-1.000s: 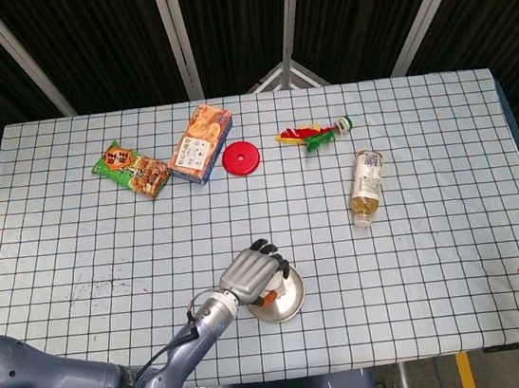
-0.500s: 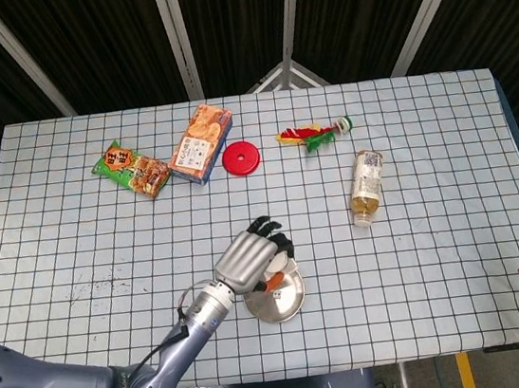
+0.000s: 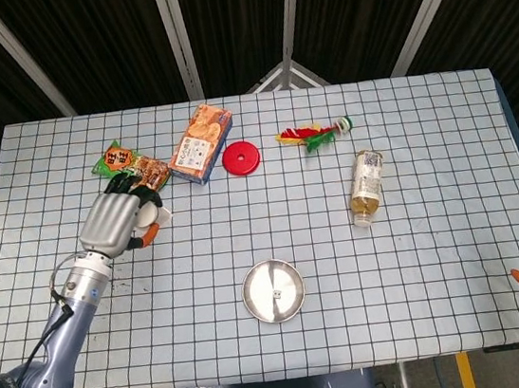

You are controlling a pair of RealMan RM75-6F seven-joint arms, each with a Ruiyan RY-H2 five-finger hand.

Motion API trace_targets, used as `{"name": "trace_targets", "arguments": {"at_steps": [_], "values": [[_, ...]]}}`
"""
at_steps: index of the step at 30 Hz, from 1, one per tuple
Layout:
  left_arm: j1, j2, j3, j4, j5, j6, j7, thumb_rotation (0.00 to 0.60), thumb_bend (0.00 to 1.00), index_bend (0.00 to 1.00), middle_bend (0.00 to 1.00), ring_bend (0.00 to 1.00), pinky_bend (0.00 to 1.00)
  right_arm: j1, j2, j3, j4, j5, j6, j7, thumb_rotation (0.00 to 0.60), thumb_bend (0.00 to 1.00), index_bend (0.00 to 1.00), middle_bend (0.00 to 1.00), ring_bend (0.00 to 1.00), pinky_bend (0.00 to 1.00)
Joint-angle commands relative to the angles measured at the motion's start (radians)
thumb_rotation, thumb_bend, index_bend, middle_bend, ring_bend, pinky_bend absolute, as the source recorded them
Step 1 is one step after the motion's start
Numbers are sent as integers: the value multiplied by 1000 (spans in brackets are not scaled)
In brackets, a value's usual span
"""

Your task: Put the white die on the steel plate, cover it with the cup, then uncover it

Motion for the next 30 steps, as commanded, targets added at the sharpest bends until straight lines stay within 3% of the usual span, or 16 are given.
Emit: {"name": "trace_targets", "arguments": {"at_steps": [1,6,15,20,23,25,28,30], "values": [[73,-47,29,181,25,-90,-223,600,505,412,386,165,98,8,-8,2,8,12,-13,-6,600,96,213,120,136,72],[85,-138,26,353,112,-149,-369,600,505,412,372,159,98,18,-18,3,17,24,-29,-20,600,97,213,120,136,72],[69,-239,58,467,151,-207,-316,600,483,379,343,146,98,15,-16,5,19,27,-23,-13,600,96,213,120,137,72],[66,-249,52,455,119,-226,-281,600,445,329,312,112,98,15,-13,4,20,30,-31,-3,600,96,213,120,137,72],[65,-226,45,421,99,-228,-252,600,372,173,215,34,98,17,-13,2,22,28,-36,-2,600,96,213,121,137,72],[61,-198,45,393,79,-232,-215,600,298,52,90,0,98,18,-13,2,20,26,-36,-1,600,96,213,121,137,72],[54,-149,45,341,54,-207,-129,600,206,8,5,0,87,18,-12,0,16,21,-35,1,600,96,213,120,137,72],[56,-120,46,303,43,-173,-71,600,155,0,0,0,69,18,-12,0,15,20,-34,3,600,96,213,120,137,72]]}}
